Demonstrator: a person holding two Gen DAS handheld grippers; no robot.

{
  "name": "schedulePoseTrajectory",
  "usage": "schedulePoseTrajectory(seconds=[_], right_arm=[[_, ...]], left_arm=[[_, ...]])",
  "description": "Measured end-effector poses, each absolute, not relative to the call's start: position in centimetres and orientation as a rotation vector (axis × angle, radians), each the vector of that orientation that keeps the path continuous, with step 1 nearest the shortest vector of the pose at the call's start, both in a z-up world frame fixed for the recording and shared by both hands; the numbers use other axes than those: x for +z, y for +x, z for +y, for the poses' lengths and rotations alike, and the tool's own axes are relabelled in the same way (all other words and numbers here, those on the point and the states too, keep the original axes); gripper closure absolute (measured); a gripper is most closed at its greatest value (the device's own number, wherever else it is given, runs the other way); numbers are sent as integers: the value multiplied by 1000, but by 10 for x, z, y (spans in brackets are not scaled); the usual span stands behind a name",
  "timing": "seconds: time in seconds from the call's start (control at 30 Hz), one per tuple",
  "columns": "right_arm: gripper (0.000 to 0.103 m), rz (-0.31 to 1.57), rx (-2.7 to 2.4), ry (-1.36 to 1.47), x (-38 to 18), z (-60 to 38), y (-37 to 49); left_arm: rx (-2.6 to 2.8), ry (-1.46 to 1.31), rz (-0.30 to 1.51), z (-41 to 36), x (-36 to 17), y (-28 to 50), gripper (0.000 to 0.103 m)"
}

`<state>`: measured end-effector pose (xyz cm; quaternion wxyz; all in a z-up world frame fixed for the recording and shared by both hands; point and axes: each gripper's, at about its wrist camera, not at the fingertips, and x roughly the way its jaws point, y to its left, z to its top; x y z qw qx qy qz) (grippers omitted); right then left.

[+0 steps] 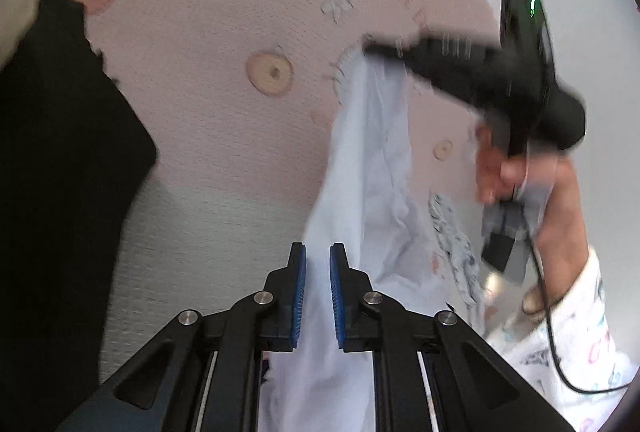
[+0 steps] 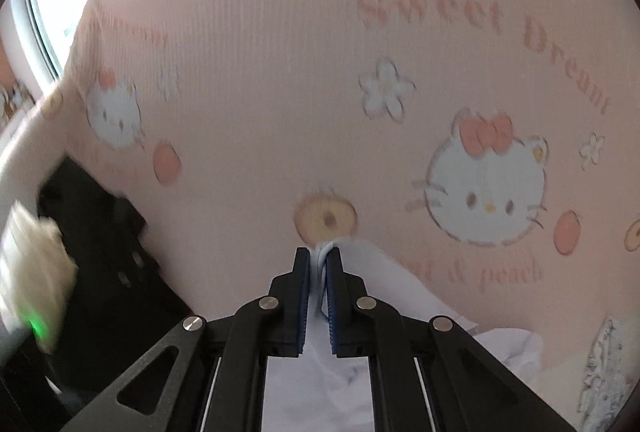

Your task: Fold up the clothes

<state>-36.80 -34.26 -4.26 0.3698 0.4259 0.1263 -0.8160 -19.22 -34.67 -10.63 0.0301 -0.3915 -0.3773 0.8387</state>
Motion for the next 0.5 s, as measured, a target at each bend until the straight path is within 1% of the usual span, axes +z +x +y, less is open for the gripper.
schedulePoseTrajectory(seconds=[0.03, 0.13, 0.17, 0.23, 0.3, 0.4, 0.43, 0.47, 0.5], right_arm=[[97, 295, -2089, 1071, -37, -348, -369], [97, 284, -2103, 959, -15, -368, -369], [97, 271, -2096, 954, -10, -375, -371], [97, 257, -2042, 1010, -7, -387, -374], [97, 268, -2044, 983, -5, -390, -370], [97, 354, -2064, 996, -10, -389, -362], [97, 357, -2059, 1018, -13, -385, -362], [97, 367, -2052, 1054, -17, -380, -362], [97, 373, -2064, 1081, -21, -374, -364]], left_arm=[[2591, -1222, -1158, -346, -109, -193, 93], [2603, -1250, -1161, -347, -115, -195, 93], [2608, -1251, -1165, -348, -116, -194, 93], [2649, -1268, -1111, -347, -112, -194, 93], [2689, -1284, -1056, -347, -108, -193, 93], [2756, -1313, -972, -346, -101, -195, 92], [2772, -1328, -956, -346, -99, -198, 91], [2781, -1347, -951, -347, -98, -200, 87], [2777, -1369, -965, -348, -98, -204, 76]])
